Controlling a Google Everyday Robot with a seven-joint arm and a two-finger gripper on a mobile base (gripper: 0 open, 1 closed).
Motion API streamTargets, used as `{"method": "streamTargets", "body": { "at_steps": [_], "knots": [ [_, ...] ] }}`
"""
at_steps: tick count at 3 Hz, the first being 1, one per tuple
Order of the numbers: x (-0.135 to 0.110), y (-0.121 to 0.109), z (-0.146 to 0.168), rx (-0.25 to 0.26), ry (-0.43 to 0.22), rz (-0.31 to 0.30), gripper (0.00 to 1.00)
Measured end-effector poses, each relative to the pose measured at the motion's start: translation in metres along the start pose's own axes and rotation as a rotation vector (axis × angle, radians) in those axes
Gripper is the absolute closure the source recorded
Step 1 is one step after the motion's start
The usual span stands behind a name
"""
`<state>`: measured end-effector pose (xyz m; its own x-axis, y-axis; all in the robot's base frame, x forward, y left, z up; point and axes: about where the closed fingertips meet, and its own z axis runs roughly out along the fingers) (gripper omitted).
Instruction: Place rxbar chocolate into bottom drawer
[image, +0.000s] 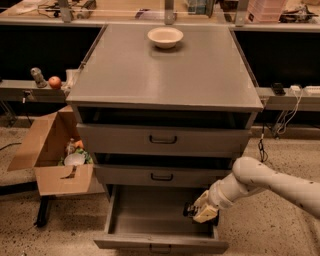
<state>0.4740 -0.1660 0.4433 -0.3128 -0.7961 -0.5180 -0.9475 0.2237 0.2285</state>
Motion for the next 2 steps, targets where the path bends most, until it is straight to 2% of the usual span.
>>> {"method": "streamTargets", "body": {
  "at_steps": [1, 2],
  "knots": [
    [0.028, -0.026, 0.060, -0.005, -0.031, 0.058, 1.00],
    [0.035, -0.021, 0.078, -0.030, -0.039, 0.074, 1.00]
  ]
}}
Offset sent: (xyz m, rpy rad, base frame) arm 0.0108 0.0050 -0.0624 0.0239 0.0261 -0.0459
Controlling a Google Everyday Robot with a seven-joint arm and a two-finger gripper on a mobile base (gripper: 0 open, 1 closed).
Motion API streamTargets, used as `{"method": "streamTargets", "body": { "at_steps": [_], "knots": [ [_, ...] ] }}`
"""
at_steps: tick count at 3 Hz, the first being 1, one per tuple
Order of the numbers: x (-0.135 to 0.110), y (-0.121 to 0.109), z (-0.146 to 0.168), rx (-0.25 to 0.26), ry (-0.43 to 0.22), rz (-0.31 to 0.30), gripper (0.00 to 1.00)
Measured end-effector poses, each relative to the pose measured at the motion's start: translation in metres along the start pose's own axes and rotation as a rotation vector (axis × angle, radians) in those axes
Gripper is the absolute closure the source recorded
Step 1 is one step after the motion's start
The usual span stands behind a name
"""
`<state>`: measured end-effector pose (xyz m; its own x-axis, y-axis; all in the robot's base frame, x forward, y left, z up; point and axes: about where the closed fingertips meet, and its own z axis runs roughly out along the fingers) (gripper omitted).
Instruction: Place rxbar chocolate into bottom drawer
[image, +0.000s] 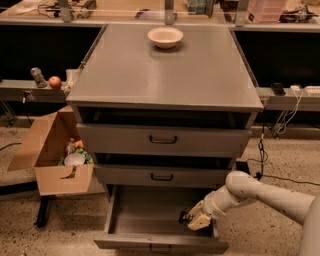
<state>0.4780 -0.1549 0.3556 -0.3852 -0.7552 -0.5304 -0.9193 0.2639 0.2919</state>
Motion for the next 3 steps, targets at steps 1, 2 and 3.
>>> {"method": "streamTargets", "body": {
  "at_steps": [1, 2, 3],
  "knots": [
    [0.000, 0.000, 0.000, 0.000, 0.000, 0.000, 1.00],
    [0.003, -0.023, 0.020, 0.071, -0.020, -0.025, 1.00],
    [0.009, -0.060, 0.056, 0.159, -0.095, -0.060, 1.00]
  ]
}}
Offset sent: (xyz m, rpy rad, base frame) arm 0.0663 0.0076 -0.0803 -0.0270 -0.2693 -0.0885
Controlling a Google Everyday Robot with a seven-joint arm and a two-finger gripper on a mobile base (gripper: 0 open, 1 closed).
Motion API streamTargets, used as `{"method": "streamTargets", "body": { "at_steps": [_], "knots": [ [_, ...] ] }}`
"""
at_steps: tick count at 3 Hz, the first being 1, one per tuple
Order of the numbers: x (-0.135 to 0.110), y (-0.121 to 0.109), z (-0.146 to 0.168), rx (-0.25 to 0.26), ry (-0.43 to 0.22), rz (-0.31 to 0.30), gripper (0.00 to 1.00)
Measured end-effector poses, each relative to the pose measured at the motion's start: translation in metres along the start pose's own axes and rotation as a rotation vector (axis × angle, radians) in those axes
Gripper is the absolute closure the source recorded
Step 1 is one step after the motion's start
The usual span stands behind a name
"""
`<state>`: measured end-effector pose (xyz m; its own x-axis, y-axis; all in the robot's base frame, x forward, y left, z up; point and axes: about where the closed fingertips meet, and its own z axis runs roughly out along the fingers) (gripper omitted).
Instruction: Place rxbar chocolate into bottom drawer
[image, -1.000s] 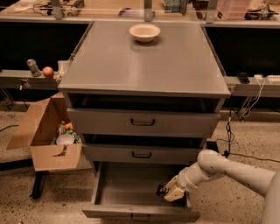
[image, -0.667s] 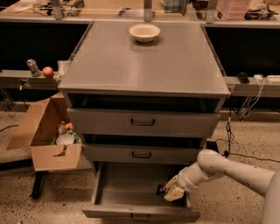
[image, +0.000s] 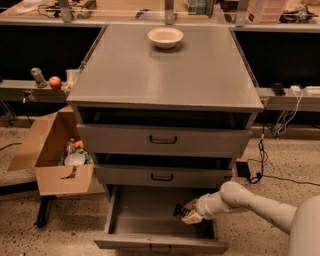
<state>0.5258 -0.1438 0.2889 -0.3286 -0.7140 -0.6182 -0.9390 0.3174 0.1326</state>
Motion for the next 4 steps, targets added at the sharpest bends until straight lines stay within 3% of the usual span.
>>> {"method": "streamTargets", "body": {
  "at_steps": [1, 2, 3, 4],
  "knots": [
    [0.010, -0.028, 0.037, 0.052, -0.076, -0.016, 1.00],
    [0.015, -0.053, 0.067, 0.069, -0.142, -0.001, 1.00],
    [0.017, -0.081, 0.090, 0.068, -0.174, 0.027, 0.81],
    [0.018, -0.098, 0.086, 0.096, -0.179, 0.031, 0.59]
  ]
}}
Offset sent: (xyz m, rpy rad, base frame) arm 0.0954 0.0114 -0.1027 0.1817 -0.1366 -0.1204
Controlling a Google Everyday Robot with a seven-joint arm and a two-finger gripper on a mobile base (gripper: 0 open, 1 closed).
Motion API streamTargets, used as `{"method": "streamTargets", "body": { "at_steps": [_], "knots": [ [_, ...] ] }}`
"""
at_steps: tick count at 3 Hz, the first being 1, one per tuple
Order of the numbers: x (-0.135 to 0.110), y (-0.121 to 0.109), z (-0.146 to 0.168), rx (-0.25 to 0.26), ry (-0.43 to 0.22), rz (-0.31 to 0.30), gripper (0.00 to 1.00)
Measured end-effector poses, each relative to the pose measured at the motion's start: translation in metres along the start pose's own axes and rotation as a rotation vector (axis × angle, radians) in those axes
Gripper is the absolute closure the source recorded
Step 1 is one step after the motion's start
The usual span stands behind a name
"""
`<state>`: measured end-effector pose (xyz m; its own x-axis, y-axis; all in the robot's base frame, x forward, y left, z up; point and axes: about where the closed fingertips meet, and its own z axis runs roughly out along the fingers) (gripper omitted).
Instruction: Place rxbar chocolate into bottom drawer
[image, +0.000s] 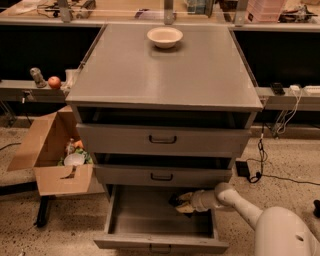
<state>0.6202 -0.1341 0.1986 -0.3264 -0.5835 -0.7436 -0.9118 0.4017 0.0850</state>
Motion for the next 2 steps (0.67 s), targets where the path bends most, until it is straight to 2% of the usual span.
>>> {"method": "streamTargets", "body": {
  "at_steps": [2],
  "knots": [
    [0.0000, 0.0001, 0.0001, 0.000, 0.000, 0.000, 0.12]
  ]
}}
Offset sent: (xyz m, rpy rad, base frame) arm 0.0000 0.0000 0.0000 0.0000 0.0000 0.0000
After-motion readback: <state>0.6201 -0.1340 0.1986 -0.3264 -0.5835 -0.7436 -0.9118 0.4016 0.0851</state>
